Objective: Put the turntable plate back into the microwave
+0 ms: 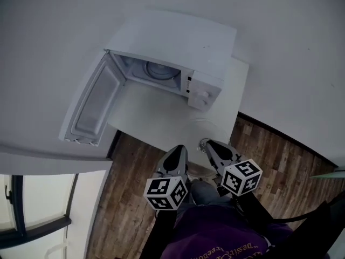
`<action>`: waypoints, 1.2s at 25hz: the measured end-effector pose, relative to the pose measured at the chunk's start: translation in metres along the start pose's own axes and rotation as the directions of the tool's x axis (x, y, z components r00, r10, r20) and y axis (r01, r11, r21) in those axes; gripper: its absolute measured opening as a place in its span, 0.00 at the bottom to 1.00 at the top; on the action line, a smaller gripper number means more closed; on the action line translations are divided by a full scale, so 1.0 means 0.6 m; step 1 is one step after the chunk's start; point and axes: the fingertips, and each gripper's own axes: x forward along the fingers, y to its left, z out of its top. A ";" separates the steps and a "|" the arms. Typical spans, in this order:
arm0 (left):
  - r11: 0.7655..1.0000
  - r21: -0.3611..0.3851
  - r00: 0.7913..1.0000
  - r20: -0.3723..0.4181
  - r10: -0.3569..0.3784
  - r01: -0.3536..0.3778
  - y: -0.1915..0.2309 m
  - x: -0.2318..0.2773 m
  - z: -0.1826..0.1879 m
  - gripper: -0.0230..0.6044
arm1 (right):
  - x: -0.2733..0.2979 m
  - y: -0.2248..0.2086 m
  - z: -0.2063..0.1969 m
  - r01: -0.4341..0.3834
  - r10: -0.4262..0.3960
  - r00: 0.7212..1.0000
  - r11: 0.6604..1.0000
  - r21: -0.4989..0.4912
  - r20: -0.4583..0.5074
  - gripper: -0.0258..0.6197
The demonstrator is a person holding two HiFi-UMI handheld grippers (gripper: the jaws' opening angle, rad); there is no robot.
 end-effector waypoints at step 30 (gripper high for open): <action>0.976 -0.139 0.925 -0.319 -0.206 0.169 0.095 -0.030 -0.146 0.30 | -0.150 -0.059 -0.257 0.284 -0.429 0.902 0.676 0.680 0.050 0.23</action>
